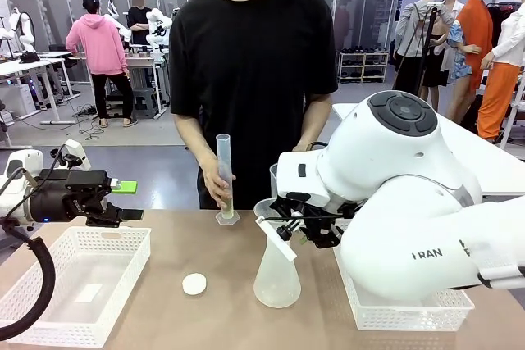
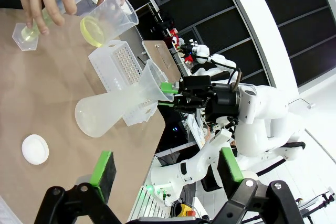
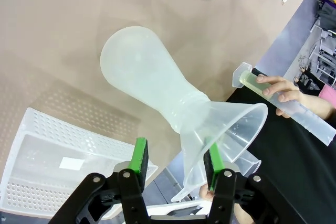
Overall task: Prepare the solutions needed for the experiment.
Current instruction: Once the solution is in the Big flask , pick up the Plastic Funnel and place it back into the right Organizing basket.
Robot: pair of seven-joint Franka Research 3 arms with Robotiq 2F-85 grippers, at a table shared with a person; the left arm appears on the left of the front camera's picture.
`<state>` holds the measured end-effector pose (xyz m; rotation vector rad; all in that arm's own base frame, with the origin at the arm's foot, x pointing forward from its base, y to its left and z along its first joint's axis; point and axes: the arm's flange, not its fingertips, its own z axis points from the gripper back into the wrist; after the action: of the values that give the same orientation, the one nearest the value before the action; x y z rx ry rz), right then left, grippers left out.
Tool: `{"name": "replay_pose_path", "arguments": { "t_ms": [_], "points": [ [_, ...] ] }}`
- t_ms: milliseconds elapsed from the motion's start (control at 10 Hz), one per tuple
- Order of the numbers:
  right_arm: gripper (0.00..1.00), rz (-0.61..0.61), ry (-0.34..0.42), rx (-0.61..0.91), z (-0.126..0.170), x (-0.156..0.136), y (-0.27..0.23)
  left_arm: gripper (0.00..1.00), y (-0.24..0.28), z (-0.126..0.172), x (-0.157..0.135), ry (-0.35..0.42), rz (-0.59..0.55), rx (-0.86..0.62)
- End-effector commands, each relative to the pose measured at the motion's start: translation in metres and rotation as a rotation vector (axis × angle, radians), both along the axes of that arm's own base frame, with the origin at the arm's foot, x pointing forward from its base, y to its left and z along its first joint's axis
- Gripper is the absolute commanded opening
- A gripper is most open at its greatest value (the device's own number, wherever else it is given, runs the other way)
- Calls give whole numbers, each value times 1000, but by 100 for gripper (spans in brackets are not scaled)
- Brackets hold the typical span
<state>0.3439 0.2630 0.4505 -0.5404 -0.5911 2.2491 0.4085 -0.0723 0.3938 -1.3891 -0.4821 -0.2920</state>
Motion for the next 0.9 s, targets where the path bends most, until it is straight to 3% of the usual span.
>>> {"name": "replay_pose_path", "arguments": {
  "t_ms": [0, 400, 800],
  "points": [
    [55, 3, -10, 1, -1, 1, 0, 100, -2, 2, -1, -2, 0, 13],
    [55, 1, 0, 0, 0, 0, 0, 100, -2, 2, -1, -2, 0, 13],
    [55, 17, -92, -13, 43, -37, 12, 100, -2, 2, -1, -2, 0, 13]
  ]
}}
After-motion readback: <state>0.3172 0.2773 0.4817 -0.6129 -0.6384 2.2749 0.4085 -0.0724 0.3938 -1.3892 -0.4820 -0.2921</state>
